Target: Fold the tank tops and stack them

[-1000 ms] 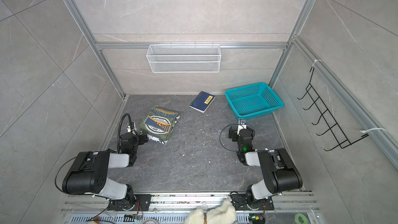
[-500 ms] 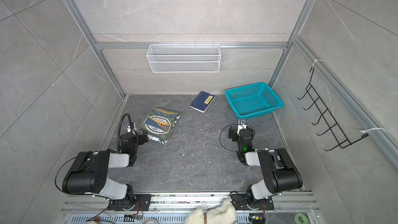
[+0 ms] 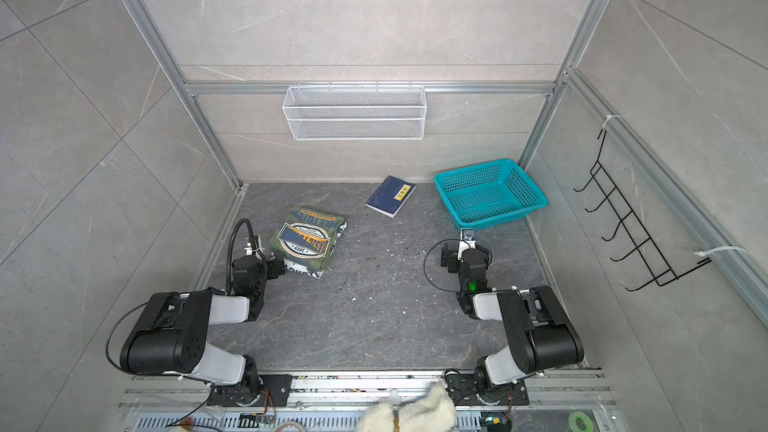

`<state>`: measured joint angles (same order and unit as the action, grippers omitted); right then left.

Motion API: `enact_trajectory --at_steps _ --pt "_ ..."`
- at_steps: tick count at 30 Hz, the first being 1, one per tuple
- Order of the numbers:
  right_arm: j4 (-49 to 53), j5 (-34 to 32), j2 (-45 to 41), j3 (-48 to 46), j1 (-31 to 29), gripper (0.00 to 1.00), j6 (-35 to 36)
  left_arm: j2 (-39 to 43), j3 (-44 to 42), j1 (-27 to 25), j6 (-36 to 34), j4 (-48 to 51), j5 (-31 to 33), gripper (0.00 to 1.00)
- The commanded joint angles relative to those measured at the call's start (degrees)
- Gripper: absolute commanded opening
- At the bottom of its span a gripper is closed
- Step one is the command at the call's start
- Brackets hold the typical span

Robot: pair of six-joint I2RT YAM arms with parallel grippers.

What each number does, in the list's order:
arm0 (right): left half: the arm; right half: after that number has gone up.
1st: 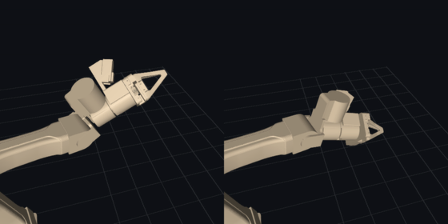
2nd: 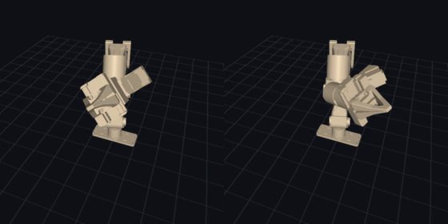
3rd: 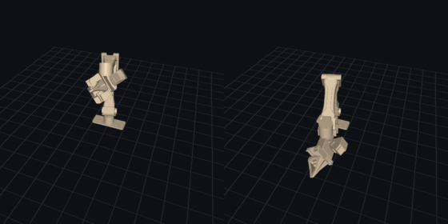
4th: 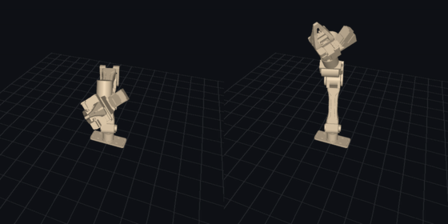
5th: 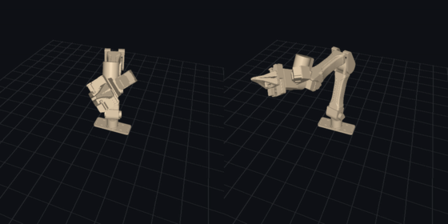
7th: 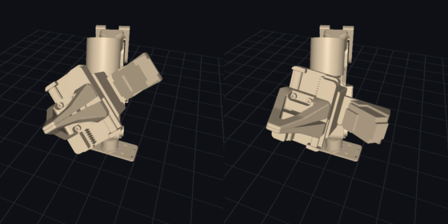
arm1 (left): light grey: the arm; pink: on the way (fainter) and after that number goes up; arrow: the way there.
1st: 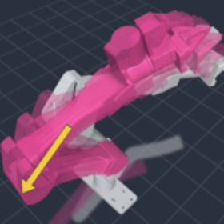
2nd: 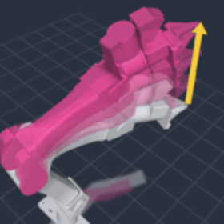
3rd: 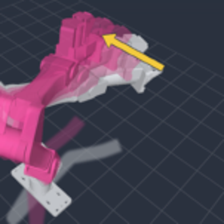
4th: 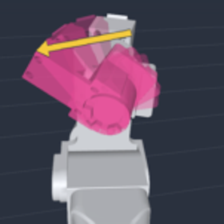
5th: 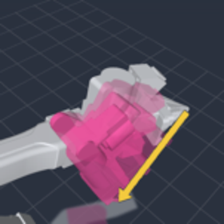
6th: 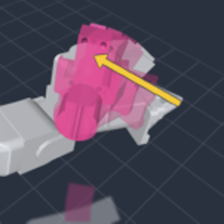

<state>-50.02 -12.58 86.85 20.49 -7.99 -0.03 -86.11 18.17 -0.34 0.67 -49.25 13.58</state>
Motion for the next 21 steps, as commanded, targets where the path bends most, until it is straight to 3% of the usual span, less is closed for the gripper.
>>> enact_trajectory --at_steps 1,21 --pt "-1.4 0.3 0.1 -0.4 0.1 0.99 -0.7 0.0 1.3 0.2 0.6 -1.9 1.1 1.00" --pt "-1.3 0.3 0.0 -0.5 0.1 0.99 -0.6 -0.1 1.3 0.3 0.6 -1.9 1.1 1.00"
